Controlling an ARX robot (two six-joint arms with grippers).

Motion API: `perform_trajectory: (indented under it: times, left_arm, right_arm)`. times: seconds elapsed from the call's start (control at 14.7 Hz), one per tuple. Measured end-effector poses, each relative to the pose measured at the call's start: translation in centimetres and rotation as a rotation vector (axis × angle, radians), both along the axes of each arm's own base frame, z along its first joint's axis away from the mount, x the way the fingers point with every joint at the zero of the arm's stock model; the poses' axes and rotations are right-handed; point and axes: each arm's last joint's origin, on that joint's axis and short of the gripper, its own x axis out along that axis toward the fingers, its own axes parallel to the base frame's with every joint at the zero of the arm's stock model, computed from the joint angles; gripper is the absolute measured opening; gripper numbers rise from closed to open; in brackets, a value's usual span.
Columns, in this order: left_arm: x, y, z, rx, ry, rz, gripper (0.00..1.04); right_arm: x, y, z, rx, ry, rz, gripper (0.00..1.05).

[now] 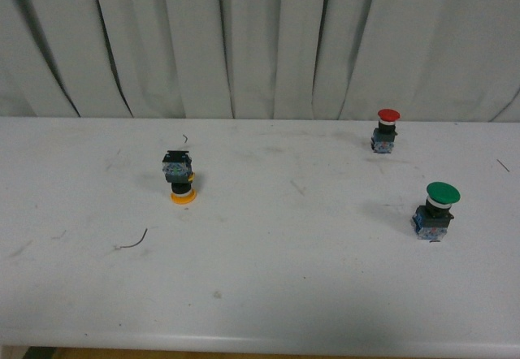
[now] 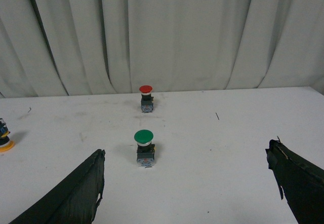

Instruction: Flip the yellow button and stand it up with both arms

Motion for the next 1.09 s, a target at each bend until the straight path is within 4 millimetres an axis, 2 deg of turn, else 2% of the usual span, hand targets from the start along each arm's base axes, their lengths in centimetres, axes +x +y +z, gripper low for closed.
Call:
perform_trajectory:
  times: [1.09]
  left_arm:
    - [0.0, 0.0, 0.0, 0.0, 0.0, 0.0, 0.98]
  right_arm:
    - [0.0, 0.0, 0.0, 0.0, 0.0, 0.0, 0.98]
